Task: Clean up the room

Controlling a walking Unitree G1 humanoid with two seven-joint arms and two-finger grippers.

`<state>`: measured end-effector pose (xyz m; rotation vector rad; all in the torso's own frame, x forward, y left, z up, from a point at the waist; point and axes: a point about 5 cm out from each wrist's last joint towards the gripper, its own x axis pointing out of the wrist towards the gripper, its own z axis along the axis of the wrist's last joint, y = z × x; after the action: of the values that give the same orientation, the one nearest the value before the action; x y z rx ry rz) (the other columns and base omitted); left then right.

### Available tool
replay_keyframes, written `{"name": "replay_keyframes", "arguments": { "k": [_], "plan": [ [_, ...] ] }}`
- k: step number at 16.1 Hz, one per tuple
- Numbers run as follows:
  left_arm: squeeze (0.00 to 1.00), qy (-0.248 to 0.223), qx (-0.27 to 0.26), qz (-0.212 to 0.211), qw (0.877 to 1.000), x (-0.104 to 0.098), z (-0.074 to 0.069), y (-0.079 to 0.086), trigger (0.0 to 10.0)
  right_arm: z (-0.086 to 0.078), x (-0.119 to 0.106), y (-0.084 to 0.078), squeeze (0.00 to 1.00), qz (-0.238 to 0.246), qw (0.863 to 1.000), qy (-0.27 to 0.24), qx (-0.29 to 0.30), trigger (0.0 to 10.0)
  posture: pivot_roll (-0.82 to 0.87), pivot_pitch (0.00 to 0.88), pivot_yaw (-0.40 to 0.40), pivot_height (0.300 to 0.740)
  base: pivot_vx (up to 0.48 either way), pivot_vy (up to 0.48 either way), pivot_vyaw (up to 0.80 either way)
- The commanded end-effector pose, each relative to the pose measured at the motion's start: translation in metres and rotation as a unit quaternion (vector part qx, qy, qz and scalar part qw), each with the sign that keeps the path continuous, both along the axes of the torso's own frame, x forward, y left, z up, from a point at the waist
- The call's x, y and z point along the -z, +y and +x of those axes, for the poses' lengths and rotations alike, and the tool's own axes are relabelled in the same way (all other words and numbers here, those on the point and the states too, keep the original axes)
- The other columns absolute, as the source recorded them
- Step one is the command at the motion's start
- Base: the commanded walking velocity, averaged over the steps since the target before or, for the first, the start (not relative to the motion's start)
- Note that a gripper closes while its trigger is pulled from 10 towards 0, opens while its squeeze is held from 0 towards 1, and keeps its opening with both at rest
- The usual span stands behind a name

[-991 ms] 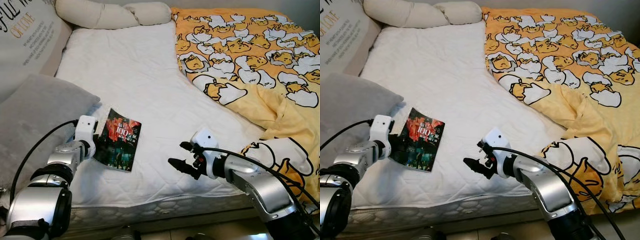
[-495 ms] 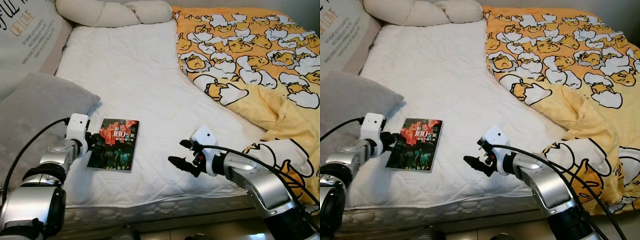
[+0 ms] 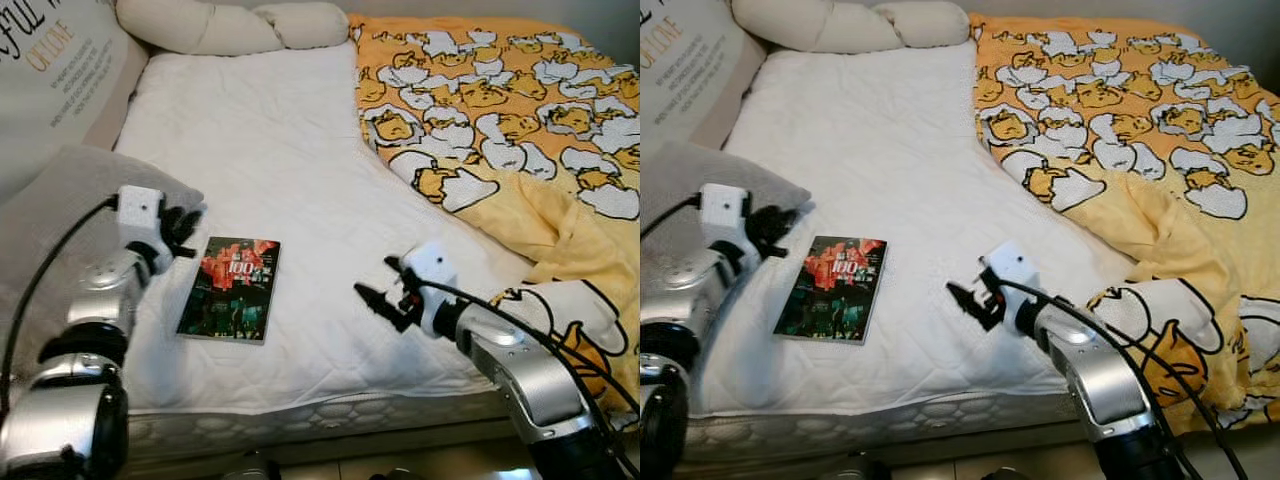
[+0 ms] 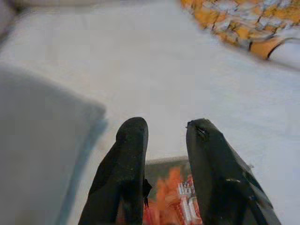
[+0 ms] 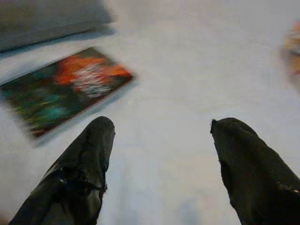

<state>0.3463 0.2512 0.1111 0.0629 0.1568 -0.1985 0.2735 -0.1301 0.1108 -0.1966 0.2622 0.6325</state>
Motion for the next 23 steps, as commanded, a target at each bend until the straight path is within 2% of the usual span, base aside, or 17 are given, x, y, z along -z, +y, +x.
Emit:
{"name": "replay_keyframes", "arguments": {
  "k": [1,2,4,6,8,10,12,17,19,23],
  "plan": [
    [0.0,-0.047,0.009,0.01,0.999,-0.006,-0.006,-0.023,10.0,0.002,0.005,-0.01,0.0,-0.003,0.998,-0.014,0.059,10.0,-0.04,0.0,0.017,0.74,0.0,0.0,0.0],
    [0.0,-0.079,0.008,0.003,0.997,-0.012,-0.015,-0.043,10.0,0.001,0.008,-0.012,0.0,0.003,0.997,-0.014,0.075,10.0,-0.03,0.0,0.015,0.74,0.0,-0.48,0.0],
    [0.0,-0.111,0.003,-0.014,0.994,-0.021,-0.028,-0.065,10.0,-0.002,0.012,-0.014,0.0,0.015,0.996,-0.007,0.089,10.0,-0.03,0.0,0.011,0.74,0.0,-0.48,0.23],
    [0.0,-0.119,0.001,-0.023,0.993,-0.02,-0.04,-0.079,10.0,-0.003,0.013,-0.015,0.0,0.027,0.994,-0.01,0.102,10.0,-0.03,0.0,0.007,0.74,0.0,-0.48,0.8],
    [0.0,-0.112,0.011,-0.019,0.993,-0.011,-0.053,-0.089,10.0,-0.002,0.015,-0.016,0.0,0.032,0.993,-0.012,0.113,10.0,-0.03,0.0,0.002,0.74,0.0,-0.48,0.8],
    [0.0,-0.093,0.024,0.009,0.995,0.0,-0.067,-0.095,10.0,-0.003,0.021,-0.017,0.0,0.026,0.992,-0.007,0.12,10.0,-0.02,0.0,-0.01,0.74,0.0,-0.48,0.31],
    [0.0,-0.073,0.023,0.03,0.997,0.002,-0.078,-0.097,10.0,-0.005,0.032,-0.02,0.0,0.021,0.989,0.021,0.148,10.0,-0.01,0.0,-0.014,0.74,0.0,-0.48,0.0],
    [0.0,-0.063,0.012,0.046,0.997,0.004,-0.085,-0.09,10.0,-0.012,0.044,-0.014,0.0,0.023,0.986,0.045,0.157,10.0,0.0,0.0,-0.022,0.74,0.0,-0.48,0.0],
    [0.0,-0.04,-0.001,0.024,0.999,0.005,-0.085,-0.085,10.0,-0.012,0.048,-0.013,0.0,0.031,0.982,0.065,0.174,10.0,0.0,0.0,-0.02,0.74,0.0,0.24,-0.4],
    [0.0,-0.039,-0.001,0.034,0.999,0.002,-0.083,-0.079,10.0,-0.013,0.048,-0.014,0.0,0.037,0.98,0.064,0.183,10.0,-0.01,0.0,-0.005,0.74,0.0,0.48,-0.8]
  ]
}}
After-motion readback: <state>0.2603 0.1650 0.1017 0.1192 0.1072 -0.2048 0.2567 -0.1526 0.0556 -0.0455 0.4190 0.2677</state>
